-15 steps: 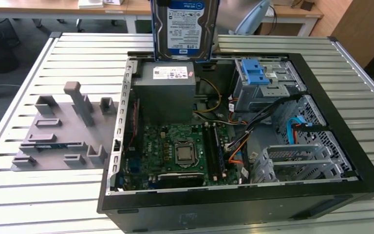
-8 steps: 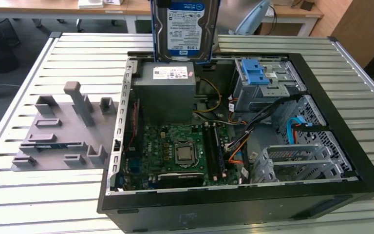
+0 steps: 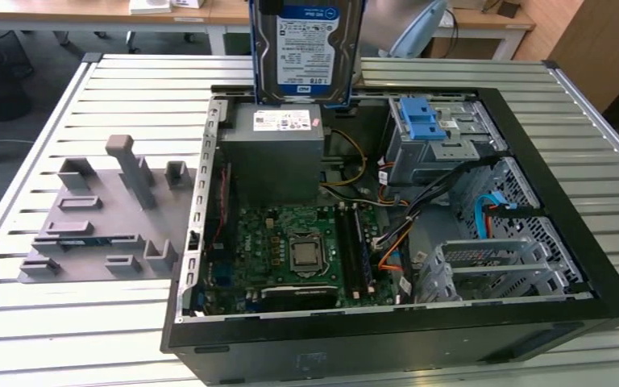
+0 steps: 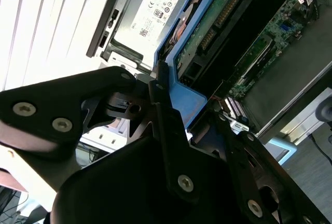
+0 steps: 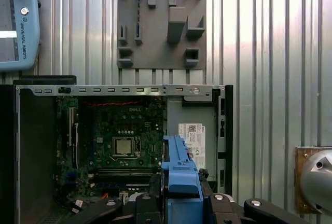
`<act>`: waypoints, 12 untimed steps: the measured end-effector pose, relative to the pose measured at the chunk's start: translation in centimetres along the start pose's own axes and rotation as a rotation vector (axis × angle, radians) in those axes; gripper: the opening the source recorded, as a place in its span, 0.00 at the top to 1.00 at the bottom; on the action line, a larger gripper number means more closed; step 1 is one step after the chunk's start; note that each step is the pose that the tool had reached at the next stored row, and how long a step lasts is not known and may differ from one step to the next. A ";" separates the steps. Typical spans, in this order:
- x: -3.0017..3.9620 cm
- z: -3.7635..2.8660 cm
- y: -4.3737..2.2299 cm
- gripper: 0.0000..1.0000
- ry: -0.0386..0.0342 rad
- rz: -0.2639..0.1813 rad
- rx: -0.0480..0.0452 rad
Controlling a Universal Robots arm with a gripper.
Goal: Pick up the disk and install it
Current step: 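Pick up the disk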
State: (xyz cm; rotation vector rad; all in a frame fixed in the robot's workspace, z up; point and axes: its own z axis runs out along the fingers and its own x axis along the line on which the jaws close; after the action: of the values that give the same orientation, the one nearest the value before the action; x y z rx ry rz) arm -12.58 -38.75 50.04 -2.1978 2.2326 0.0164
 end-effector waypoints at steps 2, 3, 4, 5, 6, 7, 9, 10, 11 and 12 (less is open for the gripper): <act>0.06 0.00 0.00 0.64 0.0001 0.000 0.0000; 0.09 0.00 0.00 0.64 0.0002 0.000 -0.0001; 0.12 0.00 0.00 0.64 0.0002 0.000 0.0000; 0.15 0.00 0.00 0.64 0.0002 0.000 0.0000; 0.18 0.00 0.00 0.64 0.0003 0.000 0.0000; 0.20 0.00 -0.01 0.64 0.0004 0.000 0.0000; 0.25 0.00 -0.01 0.64 0.0005 0.000 -0.0001; 0.27 0.00 -0.01 0.64 0.0005 0.000 -0.0001; 0.29 0.00 -0.01 0.64 0.0006 0.000 -0.0001; 0.32 0.00 -0.01 0.64 0.0006 0.000 -0.0001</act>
State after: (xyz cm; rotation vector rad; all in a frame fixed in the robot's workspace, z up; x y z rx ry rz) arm -12.58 -39.07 50.04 -2.1982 2.2329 0.0159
